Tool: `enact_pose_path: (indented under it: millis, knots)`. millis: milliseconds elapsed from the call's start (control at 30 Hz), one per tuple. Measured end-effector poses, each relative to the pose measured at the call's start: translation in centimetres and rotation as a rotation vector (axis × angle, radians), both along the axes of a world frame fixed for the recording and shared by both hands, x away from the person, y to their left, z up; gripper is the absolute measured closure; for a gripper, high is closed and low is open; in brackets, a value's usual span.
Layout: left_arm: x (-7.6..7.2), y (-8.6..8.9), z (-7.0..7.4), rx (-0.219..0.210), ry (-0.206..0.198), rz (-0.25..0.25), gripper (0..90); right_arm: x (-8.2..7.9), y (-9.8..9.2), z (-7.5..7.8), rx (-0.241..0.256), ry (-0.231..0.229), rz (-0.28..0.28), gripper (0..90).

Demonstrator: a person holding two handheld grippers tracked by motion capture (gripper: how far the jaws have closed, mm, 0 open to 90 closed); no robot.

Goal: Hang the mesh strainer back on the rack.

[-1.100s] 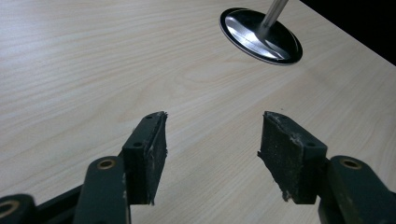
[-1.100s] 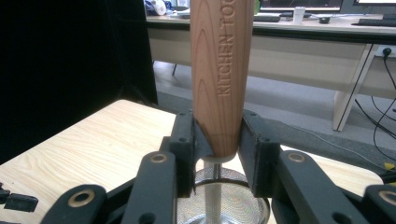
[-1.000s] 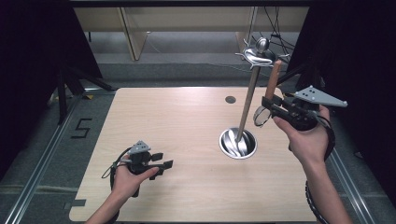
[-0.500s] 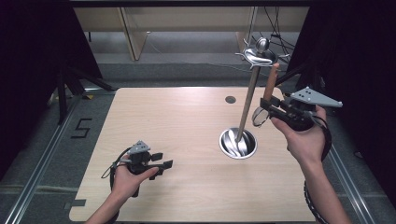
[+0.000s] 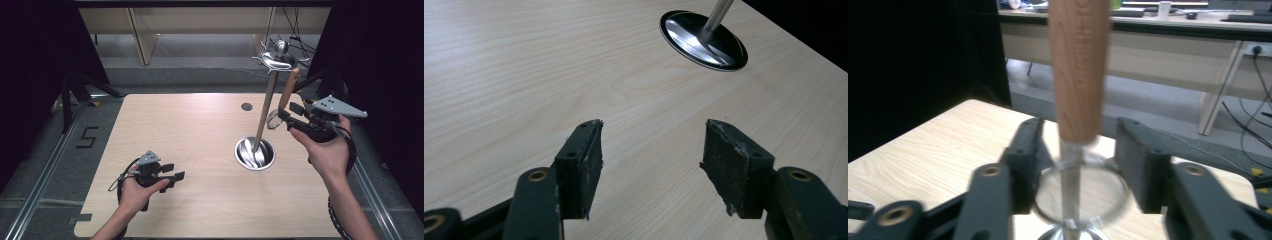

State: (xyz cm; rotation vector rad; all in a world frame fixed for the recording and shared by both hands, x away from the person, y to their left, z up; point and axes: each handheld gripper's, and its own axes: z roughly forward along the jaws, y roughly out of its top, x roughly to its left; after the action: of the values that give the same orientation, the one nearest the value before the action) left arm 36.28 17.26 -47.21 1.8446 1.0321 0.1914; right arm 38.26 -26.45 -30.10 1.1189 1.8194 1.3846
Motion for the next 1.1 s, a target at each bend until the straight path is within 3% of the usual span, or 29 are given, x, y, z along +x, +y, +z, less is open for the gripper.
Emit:
enact_pose_path:
  millis: [133,200,267,333,600,700,767,900,1033,1100]
  knots:
    - [0.0,0.1,0.0,0.010,0.001,-0.001,40.0,-0.5,-1.0,-0.7,0.006,0.013,-0.020,39.5]
    - [0.0,0.0,0.0,0.005,0.002,-0.001,40.0,-0.7,-1.8,-1.2,-0.012,0.007,-0.017,38.0]
    - [0.0,0.0,0.0,0.010,0.001,-0.007,40.0,-1.1,-2.5,-1.8,-0.018,0.029,-0.026,35.7]
    - [0.0,0.0,0.0,0.013,0.003,-0.005,40.1,-1.3,-3.3,-2.7,-0.053,0.036,-0.032,35.6]
    - [-0.1,-0.2,-0.1,0.008,0.004,-0.006,40.0,-2.4,-6.0,-7.6,-0.119,0.166,-0.071,34.4]
    - [-0.1,-0.2,-0.1,0.011,0.006,-0.003,40.1,-2.6,-6.7,-9.3,-0.125,0.213,-0.066,33.4]
    - [-0.1,-0.2,-0.1,0.016,0.008,-0.005,40.0,-2.7,-7.2,-10.3,-0.132,0.214,-0.064,33.4]
    - [-0.1,-0.3,-0.1,0.017,0.008,-0.006,40.0,-3.2,-7.7,-12.2,-0.112,0.259,-0.090,35.2]
    - [-0.1,-0.3,-0.2,0.016,0.012,-0.010,40.0,-3.3,-8.4,-13.6,-0.098,0.278,-0.113,36.3]
    - [-0.1,-0.3,-0.1,0.016,0.011,-0.012,40.1,-3.3,-8.7,-14.2,-0.119,0.278,-0.122,36.6]
